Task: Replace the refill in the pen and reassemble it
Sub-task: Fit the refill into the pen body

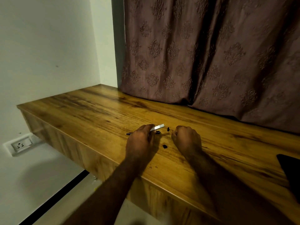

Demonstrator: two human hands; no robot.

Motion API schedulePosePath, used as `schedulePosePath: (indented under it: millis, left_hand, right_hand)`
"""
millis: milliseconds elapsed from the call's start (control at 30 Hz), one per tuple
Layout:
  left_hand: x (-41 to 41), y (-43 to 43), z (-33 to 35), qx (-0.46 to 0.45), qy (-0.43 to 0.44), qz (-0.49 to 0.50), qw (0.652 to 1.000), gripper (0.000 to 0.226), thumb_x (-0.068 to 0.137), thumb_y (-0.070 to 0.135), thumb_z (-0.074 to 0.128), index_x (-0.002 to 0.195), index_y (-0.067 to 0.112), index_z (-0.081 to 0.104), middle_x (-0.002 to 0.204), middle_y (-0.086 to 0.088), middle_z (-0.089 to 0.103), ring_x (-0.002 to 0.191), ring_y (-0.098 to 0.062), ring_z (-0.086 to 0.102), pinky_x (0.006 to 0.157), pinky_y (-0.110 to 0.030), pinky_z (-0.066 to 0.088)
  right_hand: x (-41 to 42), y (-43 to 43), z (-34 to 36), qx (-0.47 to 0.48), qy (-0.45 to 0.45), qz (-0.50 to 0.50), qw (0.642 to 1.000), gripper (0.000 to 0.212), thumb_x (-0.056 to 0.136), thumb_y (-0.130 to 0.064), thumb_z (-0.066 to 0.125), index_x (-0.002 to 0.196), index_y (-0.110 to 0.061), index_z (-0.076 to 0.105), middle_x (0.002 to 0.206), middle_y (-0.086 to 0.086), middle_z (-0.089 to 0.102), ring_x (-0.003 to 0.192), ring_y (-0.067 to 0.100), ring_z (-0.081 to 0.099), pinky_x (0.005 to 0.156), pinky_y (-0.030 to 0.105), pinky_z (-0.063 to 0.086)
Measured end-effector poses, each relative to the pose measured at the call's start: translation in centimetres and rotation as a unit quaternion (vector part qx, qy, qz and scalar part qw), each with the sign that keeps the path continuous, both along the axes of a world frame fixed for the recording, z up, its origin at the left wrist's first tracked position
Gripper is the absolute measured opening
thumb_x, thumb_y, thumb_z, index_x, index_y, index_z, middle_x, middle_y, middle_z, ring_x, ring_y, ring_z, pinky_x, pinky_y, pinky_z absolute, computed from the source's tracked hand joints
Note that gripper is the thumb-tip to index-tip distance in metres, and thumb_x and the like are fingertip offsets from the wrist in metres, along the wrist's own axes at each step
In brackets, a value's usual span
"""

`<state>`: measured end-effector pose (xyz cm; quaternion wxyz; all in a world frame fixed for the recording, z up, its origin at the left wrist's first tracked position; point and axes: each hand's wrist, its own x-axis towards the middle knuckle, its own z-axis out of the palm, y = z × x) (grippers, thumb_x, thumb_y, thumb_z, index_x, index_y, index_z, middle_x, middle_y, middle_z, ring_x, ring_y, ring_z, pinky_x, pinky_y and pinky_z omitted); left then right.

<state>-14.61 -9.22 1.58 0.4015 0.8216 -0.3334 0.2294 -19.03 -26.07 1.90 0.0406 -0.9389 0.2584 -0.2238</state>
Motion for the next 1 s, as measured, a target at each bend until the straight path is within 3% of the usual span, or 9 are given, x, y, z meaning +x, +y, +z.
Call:
schedulePosePath:
  millis: [67,167,400,633,733,867,933,1000]
  left_hand:
    - [-0.3,0.0,0.2,-0.003,0.002,-0.006,1.0,0.042,0.092,0.041,0.039,0.118,0.018,0.064,0.102,0.0,0.071,0.077,-0.005,0.055,0.066,-0.022,0.04]
    - [-0.3,0.1,0.2,-0.002,0.001,-0.003,1.0,0.033,0.096,0.035,0.045,0.118,0.018,0.063,0.102,0.0,0.07,0.077,-0.003,0.052,0.066,-0.021,0.038]
    - [0.0,0.0,0.1,0.012,0.008,0.003,1.0,0.029,0.097,0.031,0.049,0.121,0.021,0.062,0.105,0.001,0.07,0.085,-0.012,0.063,0.068,-0.024,0.044]
    - [0.0,-0.1,0.1,0.011,0.001,0.001,1.0,0.03,0.097,0.032,0.048,0.12,0.02,0.063,0.104,0.001,0.07,0.081,-0.008,0.06,0.067,-0.023,0.043]
    - [0.4,-0.1,-0.1,0.015,0.002,0.004,1.0,0.03,0.097,0.032,0.048,0.121,0.02,0.062,0.106,0.001,0.07,0.084,-0.012,0.063,0.069,-0.027,0.05]
    - [0.6,-0.1,-0.3,0.016,-0.002,0.008,1.0,0.027,0.097,0.027,0.049,0.12,0.02,0.062,0.104,-0.001,0.07,0.084,-0.017,0.065,0.07,-0.034,0.054]
    - [0.6,-0.1,-0.3,0.016,-0.006,0.009,1.0,0.026,0.097,0.026,0.049,0.12,0.02,0.062,0.103,-0.001,0.07,0.083,-0.017,0.065,0.069,-0.034,0.053]
    - [0.6,-0.1,-0.4,0.015,-0.005,0.007,1.0,0.026,0.097,0.024,0.049,0.119,0.019,0.062,0.102,-0.002,0.07,0.083,-0.019,0.065,0.07,-0.036,0.053]
  right_hand:
    - [0.0,0.0,-0.1,-0.003,-0.004,0.003,1.0,0.023,0.09,-0.031,0.047,0.092,-0.016,0.063,0.096,0.011,0.068,0.089,0.034,0.063,0.07,0.034,0.046]
    - [0.0,0.0,-0.1,-0.004,-0.004,0.007,1.0,0.023,0.09,-0.034,0.048,0.092,-0.016,0.063,0.095,0.01,0.068,0.088,0.033,0.063,0.067,0.033,0.044]
    - [0.0,0.0,-0.1,-0.005,-0.002,0.009,1.0,0.023,0.091,-0.034,0.048,0.091,-0.017,0.064,0.093,0.009,0.068,0.085,0.031,0.063,0.068,0.033,0.047]
    - [0.2,-0.1,-0.4,0.012,-0.022,0.012,1.0,0.027,0.091,-0.041,0.051,0.088,-0.018,0.066,0.089,0.006,0.068,0.083,0.03,0.063,0.065,0.032,0.045]
    - [0.0,-0.8,-0.5,0.11,-0.121,-0.012,0.987,0.035,0.091,-0.044,0.052,0.072,-0.016,0.063,0.072,0.004,0.066,0.069,0.027,0.062,0.06,0.032,0.048]
    - [-0.7,-2.7,-0.5,0.326,-0.284,-0.028,0.901,0.039,0.089,-0.035,0.058,0.06,-0.008,0.059,0.058,0.011,0.065,0.059,0.031,0.062,0.067,0.038,0.053]
    - [-1.3,-2.8,-0.2,0.385,-0.275,0.019,0.881,0.036,0.089,-0.031,0.06,0.062,-0.009,0.063,0.056,0.009,0.065,0.054,0.025,0.058,0.066,0.037,0.051]
    - [-1.9,-2.0,0.0,0.395,-0.188,0.11,0.892,0.03,0.086,-0.035,0.064,0.063,-0.015,0.065,0.056,0.001,0.064,0.053,0.016,0.056,0.063,0.034,0.048]
